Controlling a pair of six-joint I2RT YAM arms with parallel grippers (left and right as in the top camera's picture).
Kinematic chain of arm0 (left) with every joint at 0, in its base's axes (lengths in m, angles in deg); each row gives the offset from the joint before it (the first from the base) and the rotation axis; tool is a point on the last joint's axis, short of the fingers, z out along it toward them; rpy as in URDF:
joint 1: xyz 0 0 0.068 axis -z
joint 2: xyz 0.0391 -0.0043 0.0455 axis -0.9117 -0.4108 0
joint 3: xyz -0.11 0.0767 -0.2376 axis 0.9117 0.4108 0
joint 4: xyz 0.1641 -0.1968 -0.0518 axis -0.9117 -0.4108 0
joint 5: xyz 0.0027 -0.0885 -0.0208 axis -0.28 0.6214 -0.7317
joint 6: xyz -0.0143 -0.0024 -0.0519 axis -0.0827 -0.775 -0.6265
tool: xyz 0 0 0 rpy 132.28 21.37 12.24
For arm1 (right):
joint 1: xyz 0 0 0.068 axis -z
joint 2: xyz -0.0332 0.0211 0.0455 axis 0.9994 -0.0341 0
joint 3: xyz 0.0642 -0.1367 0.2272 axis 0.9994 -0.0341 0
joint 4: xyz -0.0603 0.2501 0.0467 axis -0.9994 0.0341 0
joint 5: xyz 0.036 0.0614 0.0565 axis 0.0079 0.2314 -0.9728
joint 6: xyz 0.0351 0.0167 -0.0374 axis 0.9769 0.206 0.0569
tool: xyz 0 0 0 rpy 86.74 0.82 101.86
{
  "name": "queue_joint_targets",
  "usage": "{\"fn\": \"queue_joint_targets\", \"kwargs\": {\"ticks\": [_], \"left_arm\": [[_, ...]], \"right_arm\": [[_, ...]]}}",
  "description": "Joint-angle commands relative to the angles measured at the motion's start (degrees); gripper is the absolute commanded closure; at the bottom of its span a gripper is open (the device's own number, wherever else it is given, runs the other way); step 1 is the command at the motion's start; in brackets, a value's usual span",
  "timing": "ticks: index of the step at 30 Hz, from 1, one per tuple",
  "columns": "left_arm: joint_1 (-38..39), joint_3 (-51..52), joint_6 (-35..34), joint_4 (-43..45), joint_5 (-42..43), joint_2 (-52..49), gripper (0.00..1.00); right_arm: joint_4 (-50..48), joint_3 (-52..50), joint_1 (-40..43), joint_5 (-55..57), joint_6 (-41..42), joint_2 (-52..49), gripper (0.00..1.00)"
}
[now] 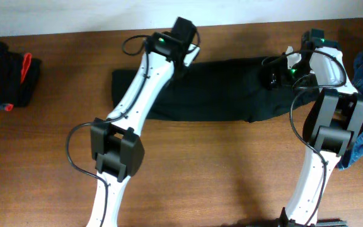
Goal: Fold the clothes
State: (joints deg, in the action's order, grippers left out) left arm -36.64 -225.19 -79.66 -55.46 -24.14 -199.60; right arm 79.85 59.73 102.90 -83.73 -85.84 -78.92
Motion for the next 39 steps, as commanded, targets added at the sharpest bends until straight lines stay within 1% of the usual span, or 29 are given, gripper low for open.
{"fn": "queue_joint_targets", "kwargs": {"ticks": [1,10,20,28,36,37,38,39], "left_arm": [[2.12,-0.31,-0.96,0.63,0.02,0.35,1.00],[5.01,-0.28,-1.84,2.32,0.02,-0.66,1.00],[7.19,-0.28,-1.81,2.12,0.07,-5.07,1.00],[9.11,-0.28,-1.77,1.25,0.02,-5.33,0.99],[9.16,-0.28,-1.77,1.46,0.02,-5.49,0.99],[9.16,-0.28,-1.77,1.46,0.02,-5.68,0.96],[9.16,-0.28,-1.77,1.46,0.02,-5.88,0.90],[9.16,-0.28,-1.77,1.44,0.02,-6.12,0.64]], "right_arm": [[-0.44,-0.96,-0.15,0.96,0.07,-2.12,0.01],[-0.44,-0.96,-0.15,0.96,0.07,-2.12,0.01],[-0.44,-0.96,-0.15,0.96,0.07,-2.12,0.01],[-0.44,-0.96,-0.15,0.96,0.07,-2.12,0.01],[-0.44,-0.96,-0.15,0.96,0.07,-2.12,0.01],[-0.44,-0.96,-0.15,0.96,0.07,-2.12,0.01],[-0.44,-0.96,-0.15,0.96,0.07,-2.12,0.02],[-0.44,-0.96,-0.15,0.96,0.07,-2.12,0.01]]}}
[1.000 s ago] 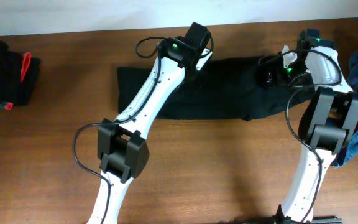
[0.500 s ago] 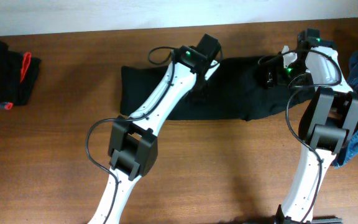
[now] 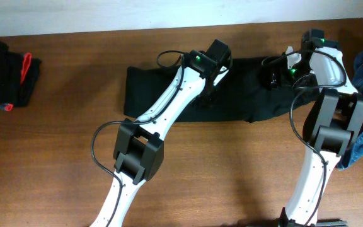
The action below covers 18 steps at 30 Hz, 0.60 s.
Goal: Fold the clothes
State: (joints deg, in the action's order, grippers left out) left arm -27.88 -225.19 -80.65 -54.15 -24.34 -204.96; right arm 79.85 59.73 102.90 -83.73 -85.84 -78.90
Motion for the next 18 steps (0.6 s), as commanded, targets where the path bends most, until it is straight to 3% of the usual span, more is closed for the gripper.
{"fn": "queue_joint_targets", "kwargs": {"ticks": [1,2,3,9,18], "left_arm": [[0.39,-0.28,-0.79,0.13,0.24,-0.96,0.39],[0.39,-0.28,-0.76,0.15,0.24,-1.14,0.18],[0.35,-0.28,-0.79,0.28,0.26,-1.16,0.02],[0.09,-4.46,1.86,0.15,3.54,-1.14,0.01],[-2.80,-22.18,-1.05,-5.09,3.91,-1.14,0.01]], "right_arm": [[-0.44,-0.96,-0.15,0.96,0.07,-2.14,0.01],[-0.44,-0.96,-0.15,0.96,0.07,-2.14,0.01],[-0.44,-0.96,-0.15,0.96,0.07,-2.14,0.01],[-0.44,-0.96,-0.15,0.96,0.07,-2.14,0.01],[-0.44,-0.96,-0.15,0.96,0.07,-2.14,0.01]]}}
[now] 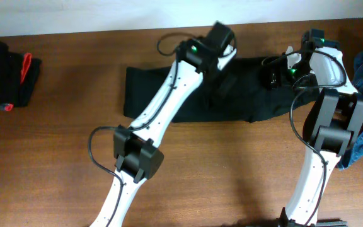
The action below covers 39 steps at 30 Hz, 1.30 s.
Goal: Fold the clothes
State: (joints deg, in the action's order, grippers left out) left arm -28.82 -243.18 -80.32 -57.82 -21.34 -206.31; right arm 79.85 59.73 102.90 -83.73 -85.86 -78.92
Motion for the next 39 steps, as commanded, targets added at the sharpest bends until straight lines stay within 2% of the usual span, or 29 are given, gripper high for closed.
{"fn": "queue_joint_targets", "kwargs": {"ticks": [1,2,4,6,8,13,19,29,33,39], "left_arm": [[-2.27,-5.07,-1.57,-2.36,0.92,0.22,0.04],[-2.62,-5.31,-1.55,-3.17,0.76,0.22,0.11],[-3.43,-5.09,-1.55,-5.55,0.07,0.02,0.64],[-4.11,-4.39,-1.57,-7.43,0.48,-0.68,0.87],[-4.24,-3.10,-1.57,-8.41,1.55,-1.53,0.99],[-3.56,3.76,-1.57,-7.48,2.67,-3.17,0.99],[-2.01,11.30,-1.57,-3.54,9.68,-5.03,0.99],[-0.92,19.69,-1.55,2.38,9.77,-5.18,0.99],[-2.05,16.70,-1.55,2.91,8.39,-5.03,1.00],[-7.48,-1.77,-2.16,-3.63,5.35,-5.03,0.98]], "right_arm": [[-0.44,-0.96,-0.15,0.96,0.09,-2.12,0.01],[-0.44,-0.96,-0.15,0.96,0.09,-2.12,0.01],[-0.44,-0.96,-0.15,0.96,0.09,-2.12,0.01],[-0.44,-0.96,-0.15,0.96,0.09,-2.12,0.01],[-0.44,-0.96,-0.15,0.96,0.09,-2.10,0.01],[-0.44,-0.96,-0.15,0.96,0.09,-2.12,0.01],[-0.44,-0.96,-0.15,0.96,0.09,-2.10,0.01],[-0.44,-0.96,-0.15,0.96,0.09,-2.10,0.01],[-0.44,-0.96,-0.15,0.96,0.09,-2.12,0.01],[-0.44,-0.96,-0.15,0.96,0.09,-2.12,0.01]]}}
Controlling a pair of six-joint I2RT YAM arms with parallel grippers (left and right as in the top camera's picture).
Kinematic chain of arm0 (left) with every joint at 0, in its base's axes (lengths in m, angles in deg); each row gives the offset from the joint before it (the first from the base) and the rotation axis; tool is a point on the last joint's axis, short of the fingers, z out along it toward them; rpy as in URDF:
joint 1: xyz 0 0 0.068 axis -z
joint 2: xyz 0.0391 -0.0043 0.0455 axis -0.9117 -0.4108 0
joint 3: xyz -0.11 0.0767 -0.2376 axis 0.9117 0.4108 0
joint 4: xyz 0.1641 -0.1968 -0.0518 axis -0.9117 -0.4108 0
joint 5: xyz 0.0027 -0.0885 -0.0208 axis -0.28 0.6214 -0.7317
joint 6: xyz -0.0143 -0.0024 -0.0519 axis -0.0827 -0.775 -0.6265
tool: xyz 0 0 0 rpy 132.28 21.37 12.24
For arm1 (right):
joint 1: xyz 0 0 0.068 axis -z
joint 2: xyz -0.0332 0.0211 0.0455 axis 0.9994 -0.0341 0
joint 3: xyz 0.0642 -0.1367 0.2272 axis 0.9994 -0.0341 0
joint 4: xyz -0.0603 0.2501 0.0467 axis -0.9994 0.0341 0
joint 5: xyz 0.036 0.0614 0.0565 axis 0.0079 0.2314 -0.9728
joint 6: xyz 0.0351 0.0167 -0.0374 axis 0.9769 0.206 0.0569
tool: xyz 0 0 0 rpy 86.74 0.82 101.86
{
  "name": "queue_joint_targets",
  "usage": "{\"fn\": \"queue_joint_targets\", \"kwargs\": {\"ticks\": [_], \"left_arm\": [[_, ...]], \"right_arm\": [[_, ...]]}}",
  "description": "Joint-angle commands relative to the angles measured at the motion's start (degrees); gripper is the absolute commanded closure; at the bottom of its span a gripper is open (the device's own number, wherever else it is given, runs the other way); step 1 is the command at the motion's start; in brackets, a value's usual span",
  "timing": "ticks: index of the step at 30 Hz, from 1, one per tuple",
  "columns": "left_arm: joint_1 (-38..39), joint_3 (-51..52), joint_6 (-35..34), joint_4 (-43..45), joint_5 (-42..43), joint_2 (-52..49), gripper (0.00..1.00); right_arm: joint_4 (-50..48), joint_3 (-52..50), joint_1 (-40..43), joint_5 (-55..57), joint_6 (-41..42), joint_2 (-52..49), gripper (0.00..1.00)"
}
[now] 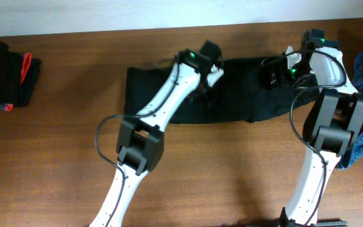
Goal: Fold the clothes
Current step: 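Move the left gripper to the trousers' left end and grasp it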
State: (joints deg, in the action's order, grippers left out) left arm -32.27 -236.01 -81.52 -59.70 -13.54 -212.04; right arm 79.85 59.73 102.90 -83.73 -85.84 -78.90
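A black garment lies spread lengthwise across the far half of the wooden table. My left gripper is down over the garment's middle, near its far edge. Its fingers are dark against the black cloth, so their state does not show. My right gripper sits on the garment's right end, its fingers also lost in the dark cloth. Only the overhead view is given.
A folded black pile with red trim rests at the far left. Blue denim clothes are heaped at the right edge, beside the right arm. A white wall runs along the table's far edge.
My left gripper has shifted a little left and toward me, from past the garment's far edge to over the cloth. The garment and the right arm look unchanged.
At first the garment reached further left, with a slanted left end, and my left gripper was at its far edge left of centre. Then the left end was squarer and further right, the gripper over the middle. It then stood past the far edge, now over the cloth.
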Motion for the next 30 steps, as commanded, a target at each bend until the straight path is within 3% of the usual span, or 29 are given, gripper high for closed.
{"fn": "queue_joint_targets", "kwargs": {"ticks": [1,4,15,30], "left_arm": [[-5.11,-11.41,-1.88,-3.15,-3.76,0.70,0.96],[-9.16,-16.04,-3.15,-7.30,-6.80,0.70,0.89],[-20.41,-13.79,-3.17,-12.11,-7.98,-4.17,0.90],[-23.54,-13.81,-3.13,-12.83,-8.17,-15.87,0.91]], "right_arm": [[-0.44,-0.96,-0.15,0.96,0.07,-2.14,0.01],[-0.44,-0.96,-0.15,0.96,0.07,-2.14,0.01],[-0.44,-0.96,-0.15,0.96,0.07,-2.14,0.01],[-0.44,-0.96,-0.15,0.96,0.07,-2.12,0.01]]}}
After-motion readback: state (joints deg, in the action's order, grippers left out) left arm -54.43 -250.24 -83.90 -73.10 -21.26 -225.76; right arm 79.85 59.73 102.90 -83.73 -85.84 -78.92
